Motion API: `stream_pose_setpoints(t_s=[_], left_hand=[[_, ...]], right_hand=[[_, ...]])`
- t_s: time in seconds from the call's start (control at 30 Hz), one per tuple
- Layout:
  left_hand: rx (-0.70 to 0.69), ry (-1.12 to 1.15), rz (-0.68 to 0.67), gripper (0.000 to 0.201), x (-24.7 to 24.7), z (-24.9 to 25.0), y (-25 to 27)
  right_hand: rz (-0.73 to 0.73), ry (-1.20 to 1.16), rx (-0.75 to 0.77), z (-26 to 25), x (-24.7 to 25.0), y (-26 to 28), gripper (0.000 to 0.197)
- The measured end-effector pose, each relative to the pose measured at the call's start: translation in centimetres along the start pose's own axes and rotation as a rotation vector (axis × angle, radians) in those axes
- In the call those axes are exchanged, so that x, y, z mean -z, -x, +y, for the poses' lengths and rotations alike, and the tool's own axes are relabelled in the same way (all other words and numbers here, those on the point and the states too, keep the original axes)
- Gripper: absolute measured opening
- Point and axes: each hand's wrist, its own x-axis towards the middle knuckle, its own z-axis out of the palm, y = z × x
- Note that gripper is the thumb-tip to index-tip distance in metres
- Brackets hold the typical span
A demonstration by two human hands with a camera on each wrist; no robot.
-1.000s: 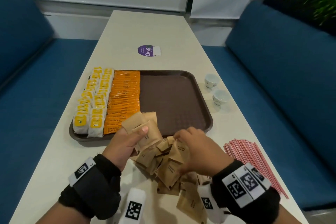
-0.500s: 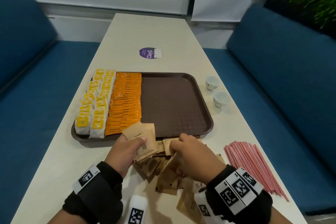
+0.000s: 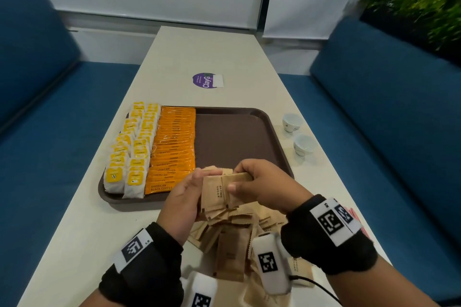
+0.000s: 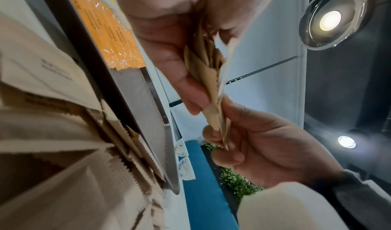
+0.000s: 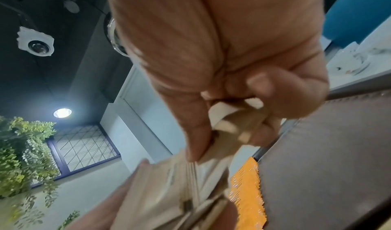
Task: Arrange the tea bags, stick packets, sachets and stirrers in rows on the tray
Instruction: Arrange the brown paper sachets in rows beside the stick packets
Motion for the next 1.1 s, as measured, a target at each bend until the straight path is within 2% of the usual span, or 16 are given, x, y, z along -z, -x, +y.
stream_pose_setpoints(t_s=[0.1, 0.2, 0.27, 0.37, 0.47, 0.53, 0.67, 0.77, 0.87, 1.0, 1.1], left_hand=[[-0.006, 0.013, -0.005, 0.040, 0.1, 0.4, -0.1], [-0.006, 0.044, 0.014, 0.031, 0.3, 0.4, 0.0], [-0.004, 0.075, 0.010, 0.027, 0.5, 0.3, 0.1], [-0.019, 0.066, 0.010, 0.024, 0.4, -0.1, 0.0], [-0.029, 0.008, 0.053, 0.034, 0.3, -0.8, -0.3], [-0.041, 0.011, 0.081, 0.034, 0.4, -1.1, -0.5], [-0.100, -0.014, 0.127, 0.032, 0.6, -1.1, -0.6], [-0.093, -0.018, 0.138, 0.031, 0.8, -1.3, -0.7], [-0.071, 0.005, 0.171, 0.030, 1.9, -1.4, -1.2], [-0.056, 0.012, 0.194, 0.029, 3.7, -0.9, -2.7], [-0.067, -0.006, 0.228, 0.029, 4.5, -0.1, -4.1]], right_hand=[[0.010, -0.055, -0.024, -0.4, 0.2, -0.5, 0.024], [-0.003, -0.166, -0.048, -0.6, 0.6, -0.5, 0.049], [0.004, -0.289, -0.069, -0.6, 0.7, -0.6, 0.055], [0.050, -0.370, -0.064, -0.5, 0.5, -0.8, 0.054], [0.062, -0.477, -0.067, -0.3, 0.1, -0.9, 0.049], [0.043, -0.615, -0.073, 0.0, -0.1, -0.8, 0.044], [0.066, -0.750, -0.129, 0.5, -0.8, -1.0, 0.022], [0.088, -0.673, -0.161, 0.4, -0.8, -1.5, 0.006], [0.190, -0.507, -0.115, -0.8, 0.8, -3.5, 0.013], [0.333, -0.218, -0.003, -2.4, 4.4, -11.0, 0.020], [0.283, 0.105, -0.010, -2.5, 5.7, -18.1, 0.025]])
